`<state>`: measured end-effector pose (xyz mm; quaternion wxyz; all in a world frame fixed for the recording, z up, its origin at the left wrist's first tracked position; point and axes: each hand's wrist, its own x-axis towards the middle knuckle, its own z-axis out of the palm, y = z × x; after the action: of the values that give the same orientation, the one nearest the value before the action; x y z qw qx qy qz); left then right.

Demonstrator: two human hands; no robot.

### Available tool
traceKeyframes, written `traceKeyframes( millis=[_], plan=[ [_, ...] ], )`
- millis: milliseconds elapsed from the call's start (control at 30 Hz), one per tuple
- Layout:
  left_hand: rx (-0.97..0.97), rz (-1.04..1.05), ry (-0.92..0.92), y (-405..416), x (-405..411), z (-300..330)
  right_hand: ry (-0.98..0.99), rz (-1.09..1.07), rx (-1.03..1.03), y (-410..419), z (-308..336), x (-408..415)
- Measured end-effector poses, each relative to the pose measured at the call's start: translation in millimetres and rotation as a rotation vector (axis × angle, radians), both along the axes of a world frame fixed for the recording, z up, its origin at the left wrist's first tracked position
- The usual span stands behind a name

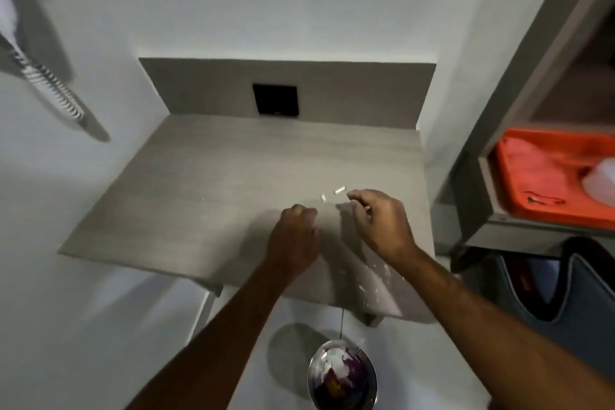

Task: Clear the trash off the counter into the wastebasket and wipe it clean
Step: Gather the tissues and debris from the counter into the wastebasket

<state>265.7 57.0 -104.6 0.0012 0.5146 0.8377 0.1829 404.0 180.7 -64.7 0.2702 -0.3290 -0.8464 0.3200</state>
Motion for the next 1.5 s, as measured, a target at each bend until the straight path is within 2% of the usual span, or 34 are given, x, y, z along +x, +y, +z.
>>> traceKeyframes(
  millis=[33, 100, 233, 300, 367, 433, 633, 733, 833, 900, 967, 1033, 1100, 1267, 1333, 1500],
  plan=[
    [-0.054, -0.059, 0.038, 12.4, -4.3, -2.5, -0.006, 0.005, -0.051, 13.0, 0.6, -8.4],
    [-0.108, -0.142, 0.06, 36.1, -14.4, -7.6, -0.109, 0.06, -0.029, 35.7, -3.2, -24.6],
    [-0.262, -0.186, 0.035, 72.4, -31.3, -16.4, -0.567, 0.288, 0.202, 60.5, -24.9, -49.9],
    [-0.351, -0.258, 0.129, 78.5, -38.8, -19.3, -0.737, 0.371, 0.36, 64.1, -36.1, -57.4],
    [-0.404, -0.314, 0.222, 78.4, -44.0, -15.7, -0.771, 0.389, 0.484, 61.4, -42.7, -60.2],
    [-0.421, -0.312, 0.254, 77.1, -47.6, -13.1, -0.755, 0.319, 0.559, 55.9, -48.0, -59.7],
    [-0.332, -0.194, 0.223, 75.4, -34.3, -2.5, -0.795, 0.223, 0.629, 50.2, -43.8, -65.6],
    [-0.241, -0.065, 0.124, 59.1, -21.4, 1.7, -0.733, 0.2, 0.471, 47.7, -32.8, -64.6],
    [0.119, 0.045, 0.136, 13.7, 8.6, -1.5, -0.488, 0.116, 0.114, 23.7, -30.8, -39.8],
    [0.409, 0.085, 0.145, -29.1, 37.7, -14.2, -0.298, 0.021, 0.076, -12.2, -42.4, -6.9],
    [0.507, 0.099, 0.105, -75.8, 69.1, -43.1, -0.122, -0.051, 0.116, -65.1, -65.5, 34.1],
    [0.484, 0.112, 0.051, -115.6, 96.3, -83.7, 0.037, -0.065, 0.088, -116.2, -100.5, 72.3],
    [0.367, 0.103, -0.041, -143.0, 119.5, -132.0, 0.062, -0.06, 0.009, -152.4, -156.8, 103.9],
    [-0.102, 0.164, -0.341, -157.9, 148.3, -248.7, -0.378, -0.122, -0.297, -174.1, -295.9, 132.8],
    [-0.251, 0.178, -0.421, -152.6, 152.3, -288.5, -0.457, -0.162, -0.377, -169.8, -339.5, 135.0],
    [-0.344, 0.14, -0.483, -131.1, 153.2, -351.2, -0.604, -0.21, -0.506, -156.4, -399.6, 127.7]
  ],
)
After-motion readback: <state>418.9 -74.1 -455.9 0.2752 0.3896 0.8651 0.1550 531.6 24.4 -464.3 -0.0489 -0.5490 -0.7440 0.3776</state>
